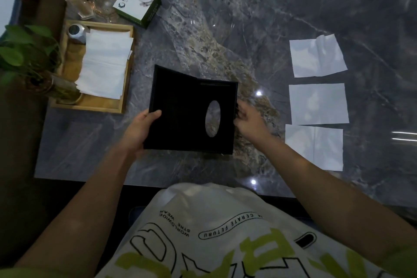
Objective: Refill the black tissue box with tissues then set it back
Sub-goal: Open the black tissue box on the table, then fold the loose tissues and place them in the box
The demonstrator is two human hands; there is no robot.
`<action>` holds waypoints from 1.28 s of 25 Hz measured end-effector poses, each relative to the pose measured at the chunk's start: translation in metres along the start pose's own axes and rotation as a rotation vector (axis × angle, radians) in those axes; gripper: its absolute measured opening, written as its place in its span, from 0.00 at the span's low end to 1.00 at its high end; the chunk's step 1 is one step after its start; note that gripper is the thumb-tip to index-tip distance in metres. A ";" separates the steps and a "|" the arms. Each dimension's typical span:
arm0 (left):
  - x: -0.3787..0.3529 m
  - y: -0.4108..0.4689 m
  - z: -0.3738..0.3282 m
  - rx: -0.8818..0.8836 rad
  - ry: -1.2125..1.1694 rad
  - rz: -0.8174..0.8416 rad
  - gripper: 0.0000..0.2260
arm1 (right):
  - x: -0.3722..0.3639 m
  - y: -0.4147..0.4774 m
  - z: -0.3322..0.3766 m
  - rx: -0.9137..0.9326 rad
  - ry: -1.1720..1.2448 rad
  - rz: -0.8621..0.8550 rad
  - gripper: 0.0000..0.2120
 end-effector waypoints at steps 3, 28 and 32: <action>0.007 0.006 -0.001 -0.167 0.318 -0.073 0.08 | -0.002 -0.003 -0.005 0.054 -0.100 0.006 0.29; -0.088 0.004 0.035 -0.438 1.644 0.101 0.36 | -0.005 -0.019 -0.019 0.281 -1.097 0.034 0.36; -0.089 0.007 0.037 -0.408 1.637 0.125 0.36 | -0.002 -0.015 -0.023 0.291 -1.097 0.075 0.36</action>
Point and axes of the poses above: each hand's wrist, its own y-axis towards the middle knuckle, its own x-axis out of the back of the hand, z = x × y, the point moved 5 cm from there along y, towards the middle knuckle, and after that the axes turned 7 degrees about -x, right-handed, at the moved point
